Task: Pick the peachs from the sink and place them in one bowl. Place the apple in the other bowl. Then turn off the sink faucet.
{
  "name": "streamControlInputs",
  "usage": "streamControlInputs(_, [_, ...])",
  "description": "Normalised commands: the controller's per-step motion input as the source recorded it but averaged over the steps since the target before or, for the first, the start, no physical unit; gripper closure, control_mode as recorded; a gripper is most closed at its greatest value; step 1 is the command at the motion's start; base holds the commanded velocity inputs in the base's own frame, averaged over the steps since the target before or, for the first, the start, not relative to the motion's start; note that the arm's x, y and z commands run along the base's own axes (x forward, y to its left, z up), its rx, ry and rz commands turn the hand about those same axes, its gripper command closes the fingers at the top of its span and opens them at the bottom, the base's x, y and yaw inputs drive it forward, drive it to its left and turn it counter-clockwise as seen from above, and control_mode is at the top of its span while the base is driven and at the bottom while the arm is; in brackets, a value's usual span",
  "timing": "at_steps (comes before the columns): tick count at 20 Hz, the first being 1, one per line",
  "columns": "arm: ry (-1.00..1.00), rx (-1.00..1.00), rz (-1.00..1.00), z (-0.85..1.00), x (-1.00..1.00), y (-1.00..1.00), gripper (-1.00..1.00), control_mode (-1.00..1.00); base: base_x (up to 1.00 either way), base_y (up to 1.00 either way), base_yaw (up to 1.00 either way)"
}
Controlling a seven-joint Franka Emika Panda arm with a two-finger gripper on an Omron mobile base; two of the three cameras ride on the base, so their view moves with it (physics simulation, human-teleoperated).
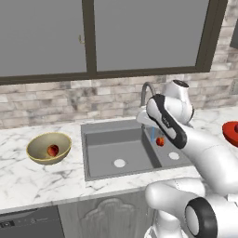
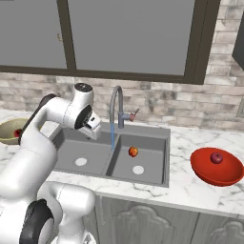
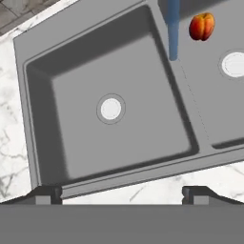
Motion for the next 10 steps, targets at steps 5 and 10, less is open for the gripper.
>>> streamControlInputs(5, [0.01, 0.0, 0.05, -0.43, 0.14, -0.99, -1.0, -1.0, 0.0, 0.0, 0.0])
streamControlInputs(10, [0.0, 0.0, 0.08, -0.55, 0.26, -0.85, -1.0, -1.0, 0.0, 0.0, 0.0])
